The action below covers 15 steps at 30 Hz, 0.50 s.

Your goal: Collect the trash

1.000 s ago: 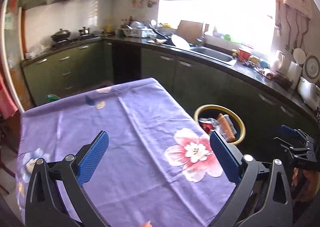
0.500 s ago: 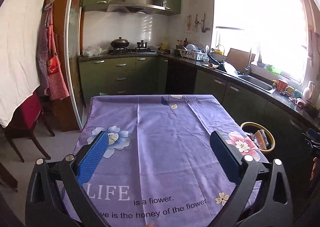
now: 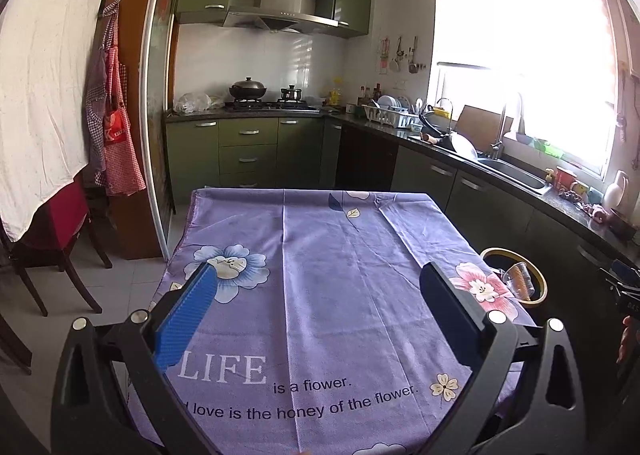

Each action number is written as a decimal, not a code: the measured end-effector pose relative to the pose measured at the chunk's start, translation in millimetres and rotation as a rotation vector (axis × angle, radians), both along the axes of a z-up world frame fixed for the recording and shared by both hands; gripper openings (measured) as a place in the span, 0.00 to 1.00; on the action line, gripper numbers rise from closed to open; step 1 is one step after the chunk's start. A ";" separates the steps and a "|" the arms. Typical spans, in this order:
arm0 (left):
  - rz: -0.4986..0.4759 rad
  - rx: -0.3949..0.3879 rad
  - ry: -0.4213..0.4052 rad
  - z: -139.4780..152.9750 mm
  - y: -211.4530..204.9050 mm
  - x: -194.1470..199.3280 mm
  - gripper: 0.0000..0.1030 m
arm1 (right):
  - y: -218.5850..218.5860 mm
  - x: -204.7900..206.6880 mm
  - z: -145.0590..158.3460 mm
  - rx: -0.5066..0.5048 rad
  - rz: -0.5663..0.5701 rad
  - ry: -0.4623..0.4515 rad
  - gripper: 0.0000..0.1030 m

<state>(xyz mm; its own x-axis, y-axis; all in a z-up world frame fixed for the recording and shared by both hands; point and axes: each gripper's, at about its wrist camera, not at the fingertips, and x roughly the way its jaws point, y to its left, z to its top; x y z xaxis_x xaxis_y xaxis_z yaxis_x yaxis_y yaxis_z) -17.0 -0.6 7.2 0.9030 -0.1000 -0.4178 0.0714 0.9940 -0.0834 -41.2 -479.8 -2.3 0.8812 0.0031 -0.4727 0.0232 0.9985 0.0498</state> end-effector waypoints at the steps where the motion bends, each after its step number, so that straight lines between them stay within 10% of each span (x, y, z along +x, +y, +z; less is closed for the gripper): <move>1: -0.002 -0.001 -0.001 0.1 -0.4 -0.1 0.94 | 0.4 0.3 0.0 0.001 0.002 0.000 0.95; 15: -0.023 0.007 0.010 -2.2 -7.4 2.1 0.94 | 0.8 3.7 -1.1 0.003 0.007 0.004 0.95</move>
